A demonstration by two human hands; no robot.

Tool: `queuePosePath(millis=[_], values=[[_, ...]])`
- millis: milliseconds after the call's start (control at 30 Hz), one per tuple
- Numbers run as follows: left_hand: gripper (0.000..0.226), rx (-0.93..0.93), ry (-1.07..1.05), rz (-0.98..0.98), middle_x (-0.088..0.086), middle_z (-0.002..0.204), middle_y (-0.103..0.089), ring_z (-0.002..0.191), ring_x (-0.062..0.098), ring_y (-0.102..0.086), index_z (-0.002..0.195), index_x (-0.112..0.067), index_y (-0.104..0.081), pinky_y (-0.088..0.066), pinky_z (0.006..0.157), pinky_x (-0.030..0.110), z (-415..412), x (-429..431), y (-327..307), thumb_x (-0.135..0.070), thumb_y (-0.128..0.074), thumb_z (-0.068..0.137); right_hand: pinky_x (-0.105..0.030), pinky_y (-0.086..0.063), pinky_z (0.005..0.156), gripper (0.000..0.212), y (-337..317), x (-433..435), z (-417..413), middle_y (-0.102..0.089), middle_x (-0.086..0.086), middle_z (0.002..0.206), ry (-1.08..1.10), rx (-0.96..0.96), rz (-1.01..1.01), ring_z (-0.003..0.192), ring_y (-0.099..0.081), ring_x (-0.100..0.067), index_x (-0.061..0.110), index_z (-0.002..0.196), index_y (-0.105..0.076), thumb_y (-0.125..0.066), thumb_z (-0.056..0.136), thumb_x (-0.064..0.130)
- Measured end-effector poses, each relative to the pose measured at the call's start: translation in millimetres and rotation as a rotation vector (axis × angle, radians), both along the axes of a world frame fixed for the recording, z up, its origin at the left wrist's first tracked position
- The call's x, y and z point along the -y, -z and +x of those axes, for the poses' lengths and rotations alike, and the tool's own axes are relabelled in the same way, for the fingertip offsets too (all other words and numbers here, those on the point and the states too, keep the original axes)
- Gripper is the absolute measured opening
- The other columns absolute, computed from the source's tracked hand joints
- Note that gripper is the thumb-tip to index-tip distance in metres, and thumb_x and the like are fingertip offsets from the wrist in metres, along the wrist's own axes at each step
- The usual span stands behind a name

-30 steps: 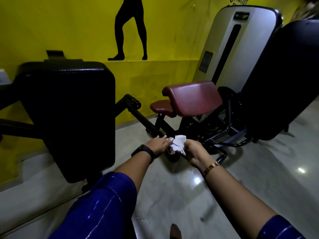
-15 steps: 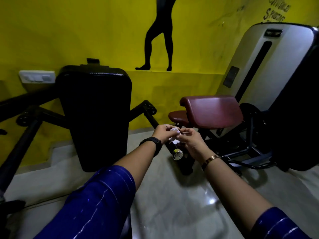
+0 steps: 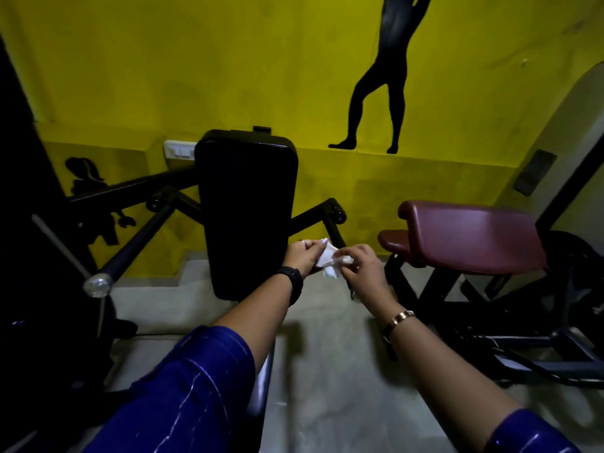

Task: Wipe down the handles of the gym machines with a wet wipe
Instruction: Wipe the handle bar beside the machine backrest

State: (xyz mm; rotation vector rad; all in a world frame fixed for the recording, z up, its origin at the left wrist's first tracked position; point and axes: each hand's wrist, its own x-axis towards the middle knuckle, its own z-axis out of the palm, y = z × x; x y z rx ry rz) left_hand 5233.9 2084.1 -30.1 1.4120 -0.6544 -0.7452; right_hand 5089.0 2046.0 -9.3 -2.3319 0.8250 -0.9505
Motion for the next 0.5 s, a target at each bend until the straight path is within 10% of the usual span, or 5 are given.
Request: queuePosePath(millis=[200, 500], values=[[0.019, -0.062, -0.209, -0.055, 0.006, 0.072, -0.062, 0.068, 0.017, -0.059, 0.079, -0.009, -0.063, -0.047, 0.065, 0.024, -4.5, -59.6, 11.2, -0.014, -0.059, 0.097, -0.020, -0.035, 0.074, 0.010, 17.8, -38.1, 11.5, -0.051, -0.004, 0.093, -0.071, 0.031, -0.126, 0.088, -0.055, -0.024, 0.008, 0.085, -0.068, -0.071, 0.078, 0.002], [0.033, -0.171, -0.474, -0.035, -0.001, 0.056, -0.058, 0.060, 0.015, -0.053, 0.067, -0.012, -0.054, -0.043, 0.065, 0.030, 21.7, -149.8, 20.1, -0.020, -0.057, 0.098, -0.027, -0.036, 0.073, 0.038, 35.9, -111.2, 43.4, -0.059, -0.003, 0.092, -0.321, 0.052, -0.424, 0.093, -0.048, -0.020, 0.012, 0.065, -0.068, -0.061, 0.084, 0.044]])
